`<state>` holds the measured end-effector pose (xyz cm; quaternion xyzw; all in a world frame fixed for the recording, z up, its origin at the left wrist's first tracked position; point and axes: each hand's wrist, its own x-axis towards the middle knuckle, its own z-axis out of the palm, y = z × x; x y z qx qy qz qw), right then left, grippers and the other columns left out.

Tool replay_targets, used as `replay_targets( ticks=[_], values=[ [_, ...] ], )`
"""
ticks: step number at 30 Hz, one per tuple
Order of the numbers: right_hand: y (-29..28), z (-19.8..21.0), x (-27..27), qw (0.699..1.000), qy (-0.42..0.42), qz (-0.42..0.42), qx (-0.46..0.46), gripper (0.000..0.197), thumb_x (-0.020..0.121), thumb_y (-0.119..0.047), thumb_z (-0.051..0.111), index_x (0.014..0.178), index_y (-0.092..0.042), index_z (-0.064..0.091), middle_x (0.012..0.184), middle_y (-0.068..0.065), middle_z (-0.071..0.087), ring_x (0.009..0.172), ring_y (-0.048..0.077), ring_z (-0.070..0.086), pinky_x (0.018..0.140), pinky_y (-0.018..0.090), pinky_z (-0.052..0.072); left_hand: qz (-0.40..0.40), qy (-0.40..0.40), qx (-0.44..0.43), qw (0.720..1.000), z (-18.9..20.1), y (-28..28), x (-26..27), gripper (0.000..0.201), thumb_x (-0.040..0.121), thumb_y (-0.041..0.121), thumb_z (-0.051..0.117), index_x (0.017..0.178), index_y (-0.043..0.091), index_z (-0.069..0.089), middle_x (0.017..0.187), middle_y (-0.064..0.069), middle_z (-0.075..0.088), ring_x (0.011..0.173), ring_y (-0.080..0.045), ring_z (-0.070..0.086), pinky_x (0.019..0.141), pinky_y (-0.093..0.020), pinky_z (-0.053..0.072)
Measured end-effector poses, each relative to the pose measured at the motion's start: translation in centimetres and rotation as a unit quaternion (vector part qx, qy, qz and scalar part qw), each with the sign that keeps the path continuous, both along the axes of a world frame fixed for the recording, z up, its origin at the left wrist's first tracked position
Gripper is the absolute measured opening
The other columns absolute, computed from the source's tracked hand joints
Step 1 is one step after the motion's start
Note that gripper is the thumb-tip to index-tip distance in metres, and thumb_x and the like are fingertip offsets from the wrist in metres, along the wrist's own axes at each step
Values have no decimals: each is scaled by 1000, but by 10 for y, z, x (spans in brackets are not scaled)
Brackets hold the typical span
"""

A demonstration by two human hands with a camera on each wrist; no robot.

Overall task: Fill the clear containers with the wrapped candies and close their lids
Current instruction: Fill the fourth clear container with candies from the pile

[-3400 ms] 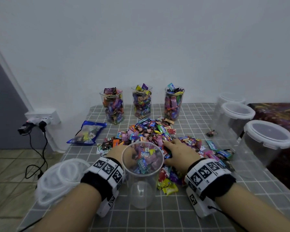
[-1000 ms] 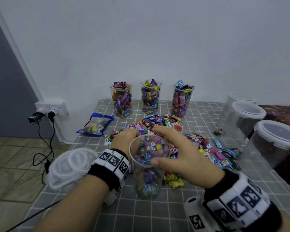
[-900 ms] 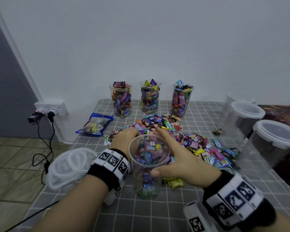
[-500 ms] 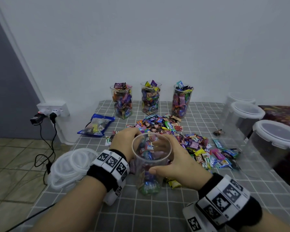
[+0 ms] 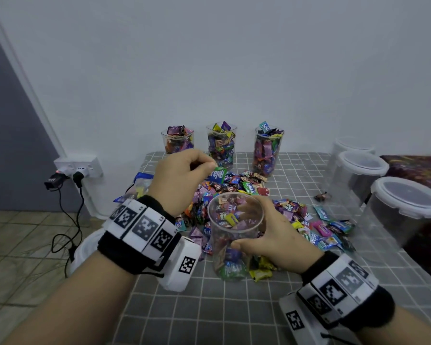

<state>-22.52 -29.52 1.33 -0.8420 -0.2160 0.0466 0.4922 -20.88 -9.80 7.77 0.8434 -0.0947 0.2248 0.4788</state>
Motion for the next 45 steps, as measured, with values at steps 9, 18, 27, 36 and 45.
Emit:
replay_targets(
  ticks=[9, 18, 27, 36, 45],
  values=[
    [-1, 1, -3, 1000, 2, -5, 8, 73, 69, -25, 83, 120, -41, 32, 112, -20, 54, 102, -12, 53, 81, 4, 40, -110, 68, 81, 988, -7, -22, -12, 11, 87, 16, 64, 79, 23, 68, 75, 7, 66, 71, -10, 61, 70, -23, 51],
    [-2, -2, 0, 1000, -4, -4, 0, 79, 68, -31, 83, 128, -40, 31, 127, -20, 50, 117, -10, 46, 95, 11, 38, -142, 88, 88, 982, -15, -28, -16, 9, 88, 18, 64, 88, 24, 71, 80, 8, 69, 74, -3, 63, 72, -26, 53],
    [-11, -2, 5, 997, 16, 28, -65, 89, 67, -37, 83, 134, -42, 24, 126, -18, 50, 114, 1, 52, 97, 27, 45, -97, 28, -2, 995, -18, -14, -10, 18, 91, 17, 58, 85, 31, 67, 89, 8, 70, 86, -8, 63, 80, -25, 51],
    [-28, -13, 24, 934, -37, 11, -356, 105, 71, -43, 76, 150, -26, 9, 153, -5, 23, 136, 14, 30, 105, 29, 36, 41, 247, 260, 932, -57, 32, 27, 40, 85, 42, 63, 121, 28, 56, 123, 0, 58, 106, -18, 56, 92, -38, 47],
    [-23, -32, 53, 874, -44, -1, -484, 117, 70, -49, 75, 151, -29, -8, 159, 2, -2, 145, 25, 9, 111, 45, 32, -23, 374, 453, 809, -100, 18, 48, 118, 66, 48, 80, 149, 37, -4, 157, -9, -7, 143, -40, 4, 112, -55, 25]
  ],
)
